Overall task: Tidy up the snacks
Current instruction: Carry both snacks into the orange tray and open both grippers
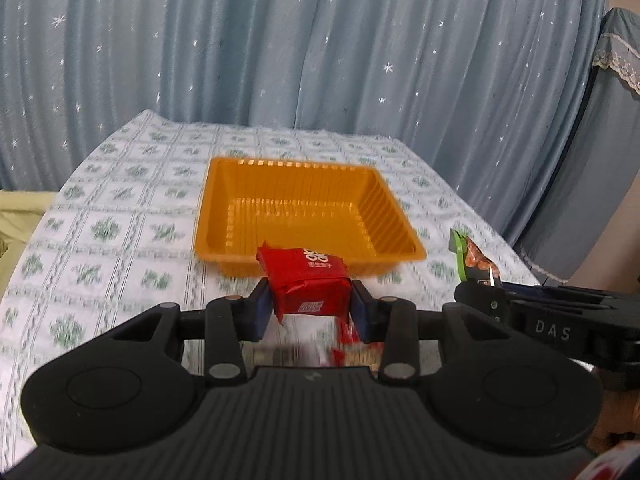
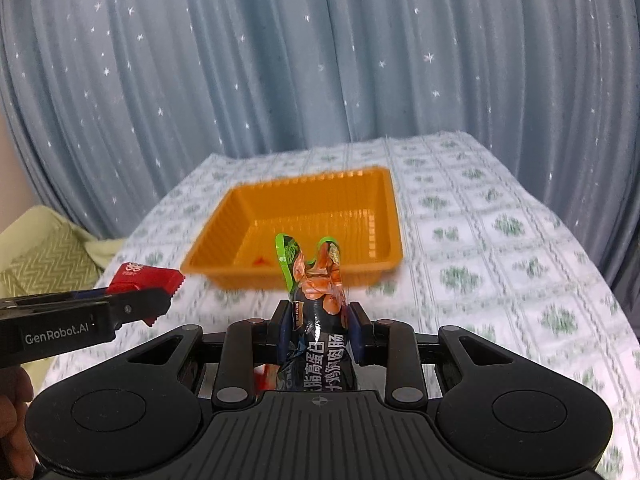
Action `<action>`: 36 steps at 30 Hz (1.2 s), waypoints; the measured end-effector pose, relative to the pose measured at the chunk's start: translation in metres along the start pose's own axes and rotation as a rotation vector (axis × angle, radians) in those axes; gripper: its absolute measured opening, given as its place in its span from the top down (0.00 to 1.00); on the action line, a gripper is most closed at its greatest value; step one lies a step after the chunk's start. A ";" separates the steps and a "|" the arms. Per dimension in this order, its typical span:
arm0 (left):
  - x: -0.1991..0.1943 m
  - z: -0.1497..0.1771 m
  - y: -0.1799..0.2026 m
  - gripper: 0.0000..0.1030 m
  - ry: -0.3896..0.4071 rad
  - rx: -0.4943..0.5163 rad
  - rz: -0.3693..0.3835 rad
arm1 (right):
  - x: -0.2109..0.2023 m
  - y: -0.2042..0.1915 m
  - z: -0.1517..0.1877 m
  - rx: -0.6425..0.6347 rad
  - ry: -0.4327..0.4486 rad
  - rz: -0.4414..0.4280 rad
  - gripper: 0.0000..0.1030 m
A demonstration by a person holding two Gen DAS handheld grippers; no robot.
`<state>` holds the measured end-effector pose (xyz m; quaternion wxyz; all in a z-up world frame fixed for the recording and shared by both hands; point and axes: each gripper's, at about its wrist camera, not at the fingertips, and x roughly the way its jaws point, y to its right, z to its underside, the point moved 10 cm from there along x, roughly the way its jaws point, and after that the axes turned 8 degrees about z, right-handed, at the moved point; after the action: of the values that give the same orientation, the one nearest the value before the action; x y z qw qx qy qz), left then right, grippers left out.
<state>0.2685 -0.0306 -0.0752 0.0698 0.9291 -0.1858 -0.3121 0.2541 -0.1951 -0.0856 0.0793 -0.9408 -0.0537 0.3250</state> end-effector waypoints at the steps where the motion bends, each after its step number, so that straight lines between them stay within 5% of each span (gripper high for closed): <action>1: 0.003 -0.007 -0.001 0.64 0.005 0.006 0.001 | 0.004 0.000 -0.007 0.000 0.005 -0.003 0.71; 13: 0.075 -0.065 -0.026 0.64 0.006 0.039 0.009 | 0.081 -0.004 -0.060 0.002 -0.020 -0.016 0.71; 32: 0.160 -0.075 -0.071 0.64 -0.070 0.022 0.017 | 0.178 -0.011 -0.085 -0.022 -0.084 -0.010 0.71; 36: 0.173 -0.073 -0.075 0.50 -0.094 0.016 0.028 | 0.186 -0.008 -0.084 -0.012 -0.095 -0.010 0.71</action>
<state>0.4624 -0.0279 -0.1312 0.0577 0.9113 -0.2043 -0.3528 0.4508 -0.1684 -0.1312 0.0727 -0.9245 -0.0639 0.3686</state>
